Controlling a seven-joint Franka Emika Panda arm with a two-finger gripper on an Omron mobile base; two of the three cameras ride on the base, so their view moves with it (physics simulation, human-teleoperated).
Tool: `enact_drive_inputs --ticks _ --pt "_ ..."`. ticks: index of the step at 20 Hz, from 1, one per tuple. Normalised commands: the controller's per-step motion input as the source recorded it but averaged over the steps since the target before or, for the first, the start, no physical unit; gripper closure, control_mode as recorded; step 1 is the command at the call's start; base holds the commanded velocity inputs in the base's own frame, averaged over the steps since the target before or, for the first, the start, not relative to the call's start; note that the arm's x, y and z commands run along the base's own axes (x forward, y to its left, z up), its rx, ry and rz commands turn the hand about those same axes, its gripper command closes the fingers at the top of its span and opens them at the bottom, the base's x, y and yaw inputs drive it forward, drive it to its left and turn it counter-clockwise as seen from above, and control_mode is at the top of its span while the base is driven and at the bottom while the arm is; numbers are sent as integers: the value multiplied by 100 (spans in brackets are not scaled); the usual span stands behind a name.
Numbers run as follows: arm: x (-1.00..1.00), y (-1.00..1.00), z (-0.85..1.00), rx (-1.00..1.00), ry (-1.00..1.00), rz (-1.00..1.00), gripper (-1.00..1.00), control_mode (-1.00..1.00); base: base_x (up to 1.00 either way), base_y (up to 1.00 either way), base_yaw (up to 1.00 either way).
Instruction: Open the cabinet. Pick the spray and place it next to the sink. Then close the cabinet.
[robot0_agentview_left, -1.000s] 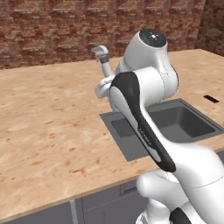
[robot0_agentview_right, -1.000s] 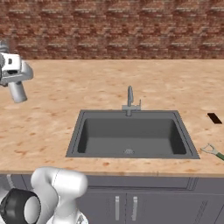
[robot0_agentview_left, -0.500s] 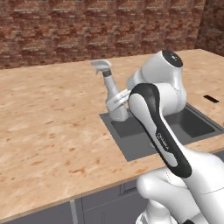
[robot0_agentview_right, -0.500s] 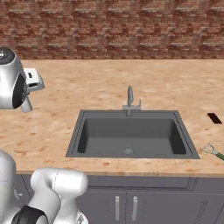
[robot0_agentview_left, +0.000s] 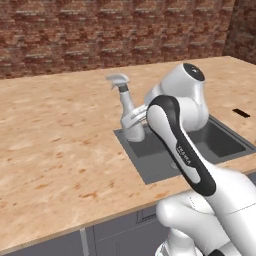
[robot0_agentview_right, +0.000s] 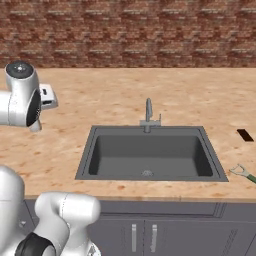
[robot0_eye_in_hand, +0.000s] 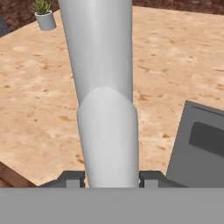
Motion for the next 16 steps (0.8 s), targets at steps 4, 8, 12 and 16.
enact_drive_inputs --ticks 4,8,12,16 --pt "3 0 -13 15 19 0 100 -100 0 0 0" --pt "0 0 -27 16 0 0 100 -100 0 0 0" --pt "24 -1 -51 10 -6 4 100 -100 0 0 0" --pt "0 0 -34 5 -28 10 100 -100 0 0 0"
